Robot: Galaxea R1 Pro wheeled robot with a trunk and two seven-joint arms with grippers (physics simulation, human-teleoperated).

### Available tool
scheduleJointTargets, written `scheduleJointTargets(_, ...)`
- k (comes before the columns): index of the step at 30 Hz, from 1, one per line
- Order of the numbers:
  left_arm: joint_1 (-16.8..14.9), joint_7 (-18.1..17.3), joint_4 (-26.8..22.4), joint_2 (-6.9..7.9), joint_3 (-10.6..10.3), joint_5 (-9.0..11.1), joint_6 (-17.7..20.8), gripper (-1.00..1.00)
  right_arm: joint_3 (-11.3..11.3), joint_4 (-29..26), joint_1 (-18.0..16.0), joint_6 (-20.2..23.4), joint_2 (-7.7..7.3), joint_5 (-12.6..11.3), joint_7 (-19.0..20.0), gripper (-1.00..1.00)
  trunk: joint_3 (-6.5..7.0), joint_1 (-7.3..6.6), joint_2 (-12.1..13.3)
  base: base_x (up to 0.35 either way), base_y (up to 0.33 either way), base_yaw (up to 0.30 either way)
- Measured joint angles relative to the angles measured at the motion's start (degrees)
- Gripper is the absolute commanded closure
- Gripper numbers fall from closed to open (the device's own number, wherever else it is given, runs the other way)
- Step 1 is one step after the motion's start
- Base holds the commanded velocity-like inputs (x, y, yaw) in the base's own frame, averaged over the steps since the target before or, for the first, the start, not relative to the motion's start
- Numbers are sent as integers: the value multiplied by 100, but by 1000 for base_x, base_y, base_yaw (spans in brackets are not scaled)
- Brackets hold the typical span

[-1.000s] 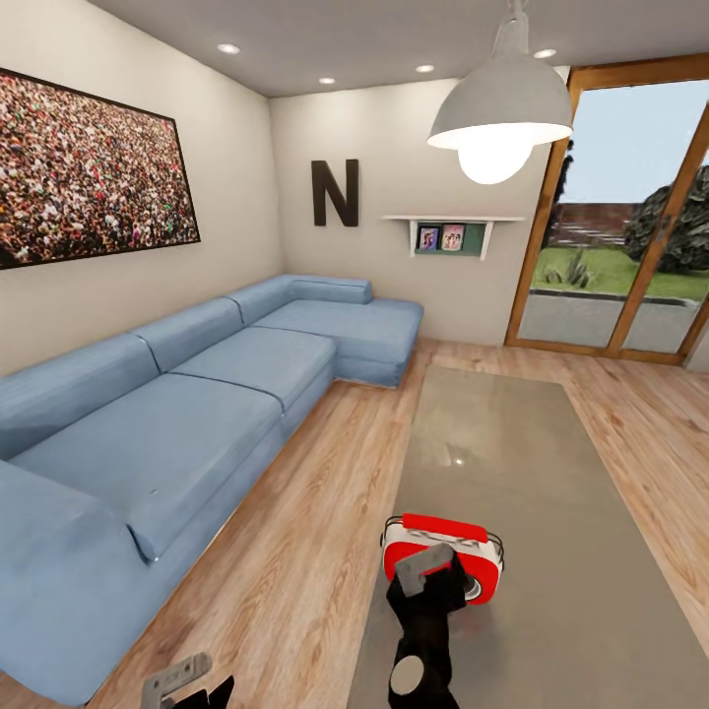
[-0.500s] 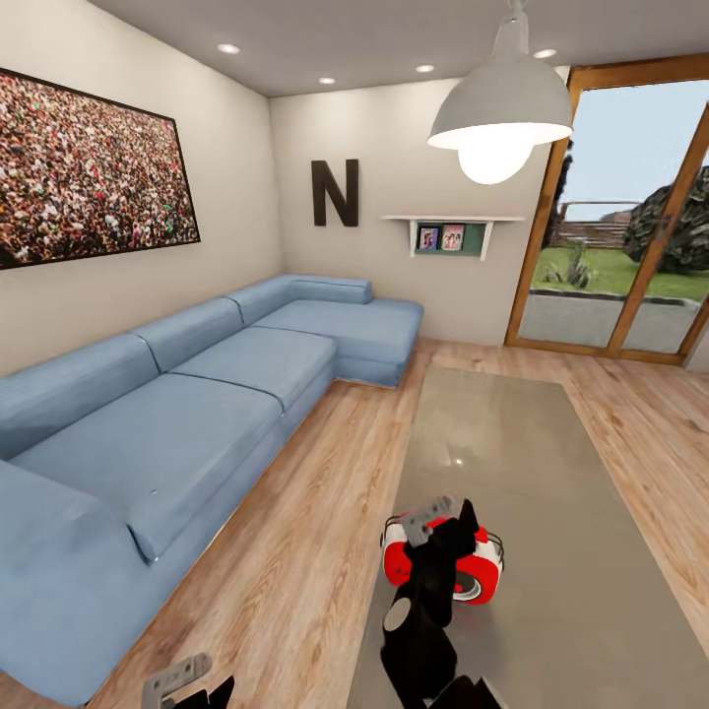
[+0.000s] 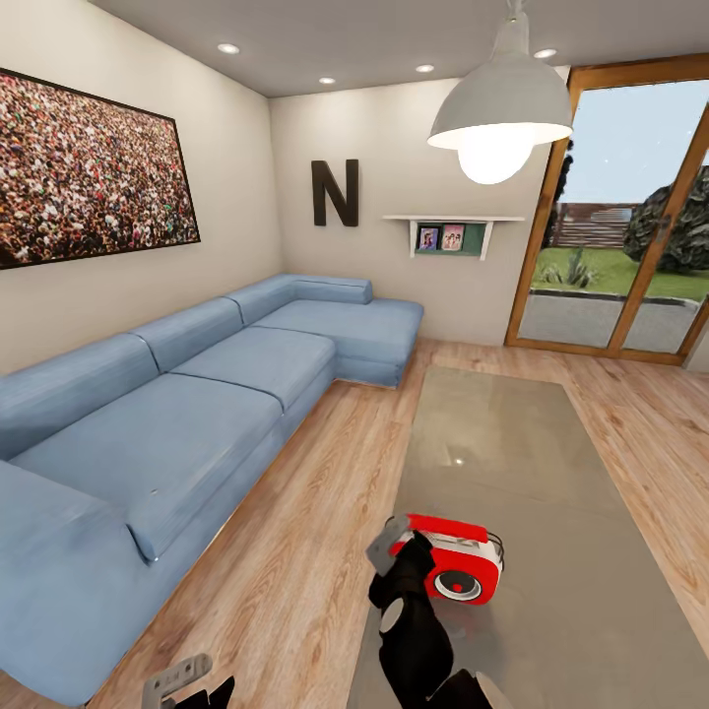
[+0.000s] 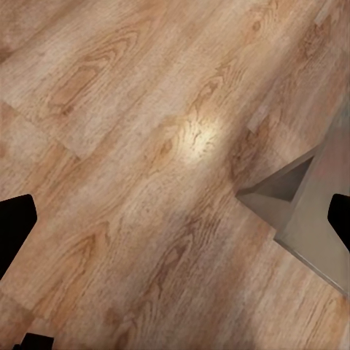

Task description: Turn on the radio receiver that's on the table in the living room.

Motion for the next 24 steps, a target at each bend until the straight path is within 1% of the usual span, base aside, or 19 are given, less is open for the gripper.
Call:
scheduleJointTargets(3,0,0,0,-1,0,0,0,-100,10,9,-4,-23,-1,47,62,-100,0,0,0,0,0,0)
scheduleJointTargets(10,0,0,0,-2,0,0,0,-100,-16,12,-5,-28,-8,47,89,-100,0,0,0,0,0,0)
scheduleJointTargets(12,0,0,0,-9,0,0,0,-100,-19,12,0,-32,-35,62,94,-100,0,0,0,0,0,0)
scheduleJointTargets(15,0,0,0,-14,0,0,0,-100,-24,12,1,-35,-117,79,186,-100,0,0,0,0,0,0)
scheduleJointTargets(17,0,0,0,-16,0,0,0,-100,-60,4,-3,-41,-243,96,476,-100,0,0,0,0,0,0)
scheduleJointTargets(18,1,0,0,-16,0,0,0,-100,-209,-1,-6,-46,-347,138,787,-100,0,0,0,0,0,0)
scheduleJointTargets(19,0,0,2,-16,0,0,0,-100,-307,-2,-19,-49,-409,176,964,-100,0,0,0,0,0,0)
scheduleJointTargets(21,0,0,6,-16,-1,0,0,-100,-437,-4,-101,-58,-556,349,1352,-100,0,0,0,0,0,0)
scheduleJointTargets(22,2,0,7,-16,-1,0,0,-100,-457,-4,-140,-60,-600,404,1471,-100,0,0,0,0,0,0)
scheduleJointTargets(23,1,0,8,-16,-3,0,0,-100,-490,1,-258,-79,-729,574,1861,-100,0,0,0,0,0,0)
scheduleJointTargets(24,3,0,9,-18,-2,0,0,-100,-516,6,-362,-117,-825,704,2264,-100,0,0,0,0,0,0)
